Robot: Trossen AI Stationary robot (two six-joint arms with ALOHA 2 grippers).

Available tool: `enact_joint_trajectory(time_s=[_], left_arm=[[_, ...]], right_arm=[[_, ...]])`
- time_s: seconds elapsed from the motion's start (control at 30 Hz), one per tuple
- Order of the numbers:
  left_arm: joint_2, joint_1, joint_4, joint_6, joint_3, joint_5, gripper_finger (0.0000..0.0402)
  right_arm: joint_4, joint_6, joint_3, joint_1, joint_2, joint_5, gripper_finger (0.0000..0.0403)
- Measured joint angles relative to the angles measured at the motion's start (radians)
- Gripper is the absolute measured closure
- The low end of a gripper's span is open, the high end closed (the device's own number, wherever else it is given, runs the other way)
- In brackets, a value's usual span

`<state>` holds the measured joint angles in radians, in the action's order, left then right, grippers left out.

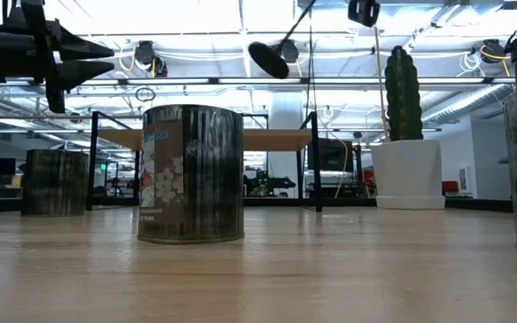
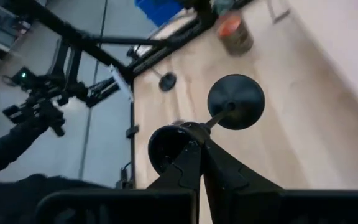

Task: Pick & Place candle stick holders
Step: Put the top right black candle holder on the shelf

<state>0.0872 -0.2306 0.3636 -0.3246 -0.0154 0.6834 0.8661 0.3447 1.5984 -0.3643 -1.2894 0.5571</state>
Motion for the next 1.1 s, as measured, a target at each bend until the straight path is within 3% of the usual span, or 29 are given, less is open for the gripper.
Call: enact_joint_trajectory(time_s=[0.33,0.53,0.93,1.1], left_arm=[[0.000,0.000,0.000,-0.001,0.000,0.000,0.0289],[0.000,0.000,0.000,-0.001,0.000,0.000,0.0289],[0.000,0.000,0.000,-0.001,0.000,0.000,0.0289],[0.000,0.000,0.000,0.002,0.000,0.000,0.0289]], right_arm=[[0.291,-0.181,0.306,-0.088,-0.137,-0.194,0.0403],[0.298,-0.250,0.406,-0.132,-0.236,-0.190,0.0403],[0.267,-0.307,0.475,-0.304,-0.370,-0.187,0.0403],[0.264,-0.297,0.475,-0.359,-0.396,-0.095,0.0403]])
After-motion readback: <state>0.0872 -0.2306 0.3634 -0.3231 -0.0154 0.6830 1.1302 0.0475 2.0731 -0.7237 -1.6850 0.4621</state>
